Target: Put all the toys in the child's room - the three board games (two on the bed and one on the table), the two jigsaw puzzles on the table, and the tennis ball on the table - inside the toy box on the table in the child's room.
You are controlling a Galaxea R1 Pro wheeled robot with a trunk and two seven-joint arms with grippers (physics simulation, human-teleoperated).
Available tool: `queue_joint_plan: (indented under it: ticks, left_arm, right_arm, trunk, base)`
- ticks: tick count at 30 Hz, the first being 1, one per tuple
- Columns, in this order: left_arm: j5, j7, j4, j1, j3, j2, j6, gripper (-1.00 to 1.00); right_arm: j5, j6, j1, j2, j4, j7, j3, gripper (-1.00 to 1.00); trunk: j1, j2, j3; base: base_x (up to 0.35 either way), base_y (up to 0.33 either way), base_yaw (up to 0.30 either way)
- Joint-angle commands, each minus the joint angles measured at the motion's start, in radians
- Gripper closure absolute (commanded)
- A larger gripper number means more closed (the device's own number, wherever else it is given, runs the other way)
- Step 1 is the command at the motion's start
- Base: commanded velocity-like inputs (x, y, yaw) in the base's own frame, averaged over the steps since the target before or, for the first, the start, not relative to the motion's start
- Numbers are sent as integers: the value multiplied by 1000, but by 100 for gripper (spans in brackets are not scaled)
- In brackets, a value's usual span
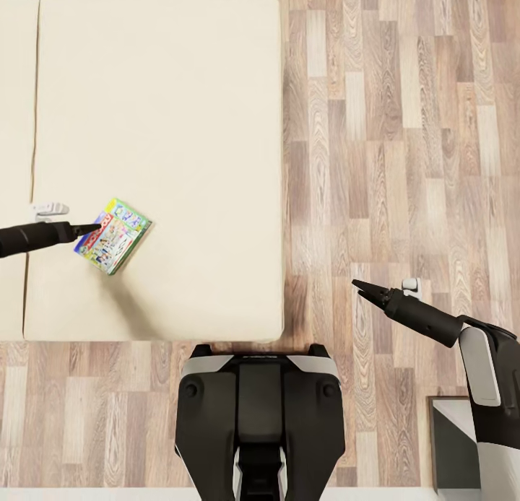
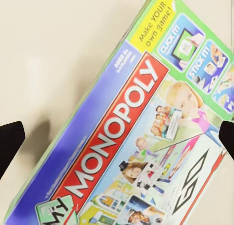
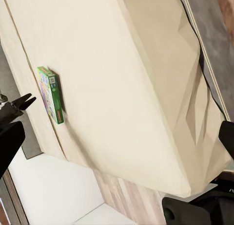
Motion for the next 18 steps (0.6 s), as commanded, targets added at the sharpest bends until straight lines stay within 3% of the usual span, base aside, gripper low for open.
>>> queue_joint_plan:
  ticks: [1,18]
  left_arm:
    - [4,-4,0,-3,1,0,7,-100]
    - [3,-20,0,-30,1,-1,3,-100]
  right_arm:
    - [5,4,0,0,0,6,-1,-100]
    - [5,4,0,-1,0,7,-1,-100]
  trunk:
    - [1,-2,-2]
    - [1,-2,-27]
  base:
    - [0,0,0]
    - [0,0,0]
